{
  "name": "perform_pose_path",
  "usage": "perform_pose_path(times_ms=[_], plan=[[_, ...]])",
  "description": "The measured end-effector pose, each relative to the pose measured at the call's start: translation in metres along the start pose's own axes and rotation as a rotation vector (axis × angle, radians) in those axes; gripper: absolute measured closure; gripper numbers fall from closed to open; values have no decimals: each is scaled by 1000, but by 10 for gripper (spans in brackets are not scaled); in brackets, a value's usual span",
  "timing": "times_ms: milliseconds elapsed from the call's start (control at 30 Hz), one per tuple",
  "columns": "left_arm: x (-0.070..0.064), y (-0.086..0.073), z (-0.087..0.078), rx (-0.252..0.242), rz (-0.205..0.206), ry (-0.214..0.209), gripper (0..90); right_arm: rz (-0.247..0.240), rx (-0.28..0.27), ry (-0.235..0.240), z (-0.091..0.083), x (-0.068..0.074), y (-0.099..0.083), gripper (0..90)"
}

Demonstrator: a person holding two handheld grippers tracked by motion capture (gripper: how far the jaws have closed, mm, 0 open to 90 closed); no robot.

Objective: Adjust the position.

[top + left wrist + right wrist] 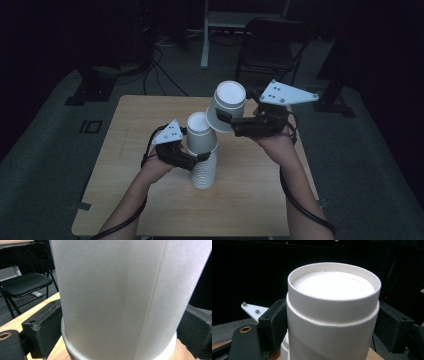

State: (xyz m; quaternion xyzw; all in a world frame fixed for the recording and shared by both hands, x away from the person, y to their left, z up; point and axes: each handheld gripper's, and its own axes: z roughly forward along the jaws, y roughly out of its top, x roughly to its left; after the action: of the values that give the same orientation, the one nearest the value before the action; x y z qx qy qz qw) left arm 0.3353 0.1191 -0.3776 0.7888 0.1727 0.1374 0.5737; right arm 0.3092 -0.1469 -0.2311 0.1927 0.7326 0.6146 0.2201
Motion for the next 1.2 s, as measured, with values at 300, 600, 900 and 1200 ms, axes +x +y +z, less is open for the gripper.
perform_pose_path(times_ms=[300,600,900,1200], plan=[[0,0,0,5,0,0,55,14,24,-55,-15,-12,-18,203],[-1,1,-1,6,-2,1,52,33,52,-96,-24,-21,-41,202],[0,0,-1,10,1,-11,21,69,69,-120,-30,-27,-65,202],[-1,-3,-17,-46,-38,13,4,97,103,-137,-38,-33,-89,203]])
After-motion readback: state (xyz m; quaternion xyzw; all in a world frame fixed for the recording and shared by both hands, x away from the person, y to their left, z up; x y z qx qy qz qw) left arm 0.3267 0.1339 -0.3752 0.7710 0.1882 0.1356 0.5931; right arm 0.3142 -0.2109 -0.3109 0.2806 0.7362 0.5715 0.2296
